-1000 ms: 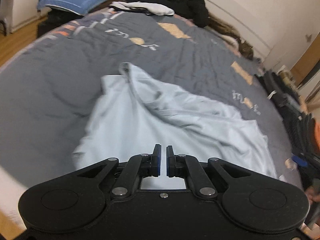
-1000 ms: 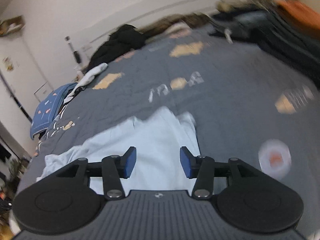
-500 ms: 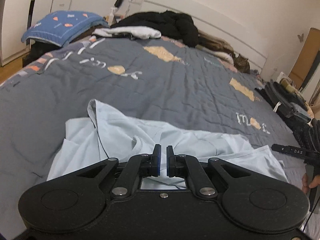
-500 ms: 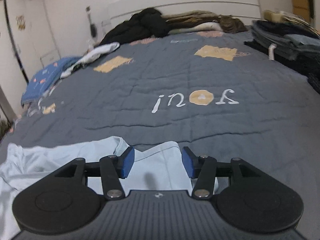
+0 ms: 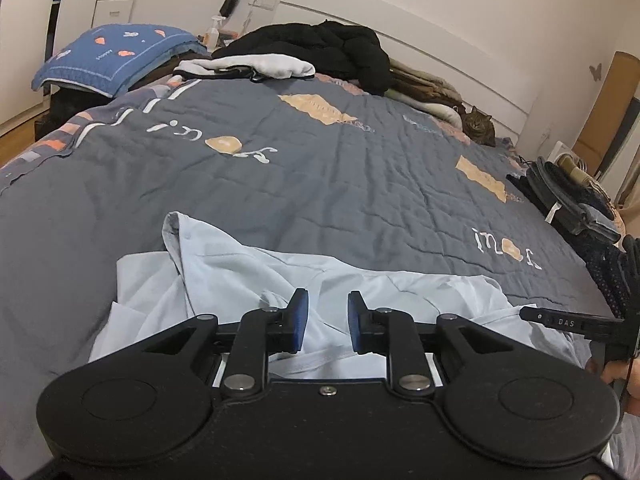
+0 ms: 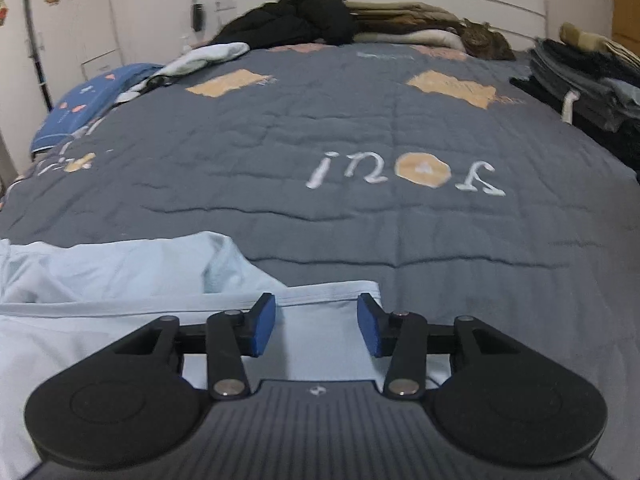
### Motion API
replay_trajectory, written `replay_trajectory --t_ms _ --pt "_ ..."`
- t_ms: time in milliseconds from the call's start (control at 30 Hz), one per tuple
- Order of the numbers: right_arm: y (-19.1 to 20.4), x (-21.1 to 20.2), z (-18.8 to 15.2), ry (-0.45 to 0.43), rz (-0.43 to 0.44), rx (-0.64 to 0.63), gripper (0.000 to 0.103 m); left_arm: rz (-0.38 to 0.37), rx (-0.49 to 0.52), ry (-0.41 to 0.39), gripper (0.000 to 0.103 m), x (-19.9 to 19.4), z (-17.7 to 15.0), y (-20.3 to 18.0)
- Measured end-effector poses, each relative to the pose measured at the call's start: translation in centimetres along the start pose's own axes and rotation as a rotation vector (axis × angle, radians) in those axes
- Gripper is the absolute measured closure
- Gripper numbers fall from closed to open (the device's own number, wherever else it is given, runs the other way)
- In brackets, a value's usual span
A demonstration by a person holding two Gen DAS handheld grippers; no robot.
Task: Fold clothes
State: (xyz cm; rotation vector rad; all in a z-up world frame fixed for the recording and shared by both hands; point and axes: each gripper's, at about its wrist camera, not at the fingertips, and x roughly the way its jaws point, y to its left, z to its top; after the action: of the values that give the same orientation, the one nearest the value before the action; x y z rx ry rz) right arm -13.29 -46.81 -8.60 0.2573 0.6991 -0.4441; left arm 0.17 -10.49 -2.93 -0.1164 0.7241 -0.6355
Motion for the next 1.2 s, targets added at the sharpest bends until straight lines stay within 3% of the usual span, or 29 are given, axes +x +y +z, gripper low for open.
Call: replay_trajectory --t_ms 233,333,400,433,500,733,833,900,967,1033,1200 --pt "0.4 0.9 -0.1 0.027 0.014 -0.014 0.055 0.017 -0.012 0.005 0.080 0.2 0.2 1.0" --pt "0.5 1.2 -0.2 0.030 0.012 -0.009 0.064 0.025 -0.017 0.008 0.080 0.3 0.3 1.5" --pt "0.4 1.2 -0.2 0.032 0.014 -0.002 0.079 0.028 -0.020 0.009 0.080 0.4 0.3 1.6" --pt "0.3 1.1 -0.1 0.028 0.013 0.004 0.092 0.029 -0.022 0.010 0.080 0.4 0.3 1.7" --pt "0.3 0.9 0.1 0.019 0.010 0.016 0.099 0.032 -0.024 0.012 0.080 0.4 0.3 1.8" --pt "-2.7 -1.8 2.0 -0.083 0.049 0.210 0.102 0.040 -0.035 -0.014 0.080 -0.2 0.8 2.2" --pt "-4.4 -2.8 2.4 -0.144 0.019 0.288 0.102 0.050 -0.030 -0.016 0.080 -0.3 1.2 2.5" --pt "-5.3 -2.6 2.1 -0.147 -0.013 0.311 0.102 0.051 0.028 0.004 0.075 -0.4 1.9 2.6" --pt "-6.1 -1.9 1.6 -0.119 -0.016 0.337 0.102 0.046 0.130 0.002 0.055 -0.9 2.5 2.4" --pt "-6.5 -1.4 1.4 -0.102 -0.011 0.350 0.102 0.062 0.235 -0.011 0.042 -1.1 3.0 2.4" --pt "-6.5 -1.2 1.4 -0.095 0.016 0.361 0.102 0.067 0.375 0.085 0.042 2.2 3.3 2.5"
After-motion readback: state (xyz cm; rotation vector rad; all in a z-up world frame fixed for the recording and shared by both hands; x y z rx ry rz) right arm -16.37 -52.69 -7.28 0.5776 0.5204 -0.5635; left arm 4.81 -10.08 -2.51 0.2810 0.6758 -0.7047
